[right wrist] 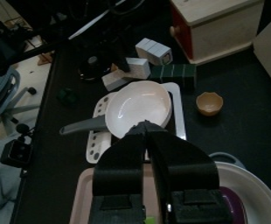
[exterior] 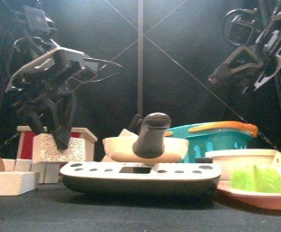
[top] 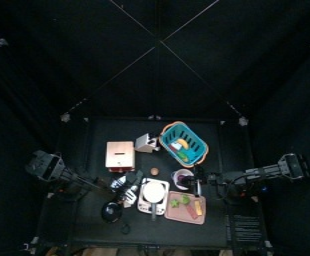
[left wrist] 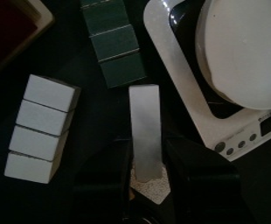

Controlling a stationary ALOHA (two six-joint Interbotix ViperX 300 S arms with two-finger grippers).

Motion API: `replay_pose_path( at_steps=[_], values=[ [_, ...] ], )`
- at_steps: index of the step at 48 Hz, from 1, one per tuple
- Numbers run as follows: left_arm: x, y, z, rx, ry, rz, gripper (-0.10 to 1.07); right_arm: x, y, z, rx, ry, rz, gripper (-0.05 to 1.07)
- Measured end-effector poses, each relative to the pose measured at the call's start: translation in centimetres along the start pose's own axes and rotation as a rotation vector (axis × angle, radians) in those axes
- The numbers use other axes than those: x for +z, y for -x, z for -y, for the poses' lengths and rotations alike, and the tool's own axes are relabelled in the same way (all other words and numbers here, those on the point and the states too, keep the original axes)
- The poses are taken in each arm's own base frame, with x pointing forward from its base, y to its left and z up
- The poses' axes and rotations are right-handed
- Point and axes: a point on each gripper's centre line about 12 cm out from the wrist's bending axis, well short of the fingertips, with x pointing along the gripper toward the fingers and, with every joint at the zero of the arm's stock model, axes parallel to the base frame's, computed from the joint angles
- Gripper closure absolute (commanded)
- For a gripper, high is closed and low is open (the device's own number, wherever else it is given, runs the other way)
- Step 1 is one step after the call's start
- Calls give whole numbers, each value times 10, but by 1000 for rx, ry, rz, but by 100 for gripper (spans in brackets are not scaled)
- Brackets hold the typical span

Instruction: Place rice in pan

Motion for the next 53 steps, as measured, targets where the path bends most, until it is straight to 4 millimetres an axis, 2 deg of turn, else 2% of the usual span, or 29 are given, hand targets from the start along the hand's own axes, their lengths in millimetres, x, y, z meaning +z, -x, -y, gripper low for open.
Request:
replay_pose_path(
  at_steps=[7, 16, 22, 29, 40, 53],
  values=[
    [3, 4, 1, -13, -15, 19, 47, 0, 0, 0, 0, -2, 1, 101],
    [15, 23, 5, -90, -38, 78, 47, -2, 0, 0, -1, -1, -14, 101],
    [21, 34, 15, -196, -58, 112, 47, -2, 0, 3, -11, -9, -17, 101],
    [28, 37, 32, -370, -61, 122, 47, -1, 0, 5, -22, -28, -15, 101],
    [48, 21, 47, -585, -4, 112, 47, -1, 0, 5, -24, -33, -16, 101],
    [62, -7, 43, -596, 58, 96, 46, -3, 0, 5, -25, -35, -33, 101]
  ],
)
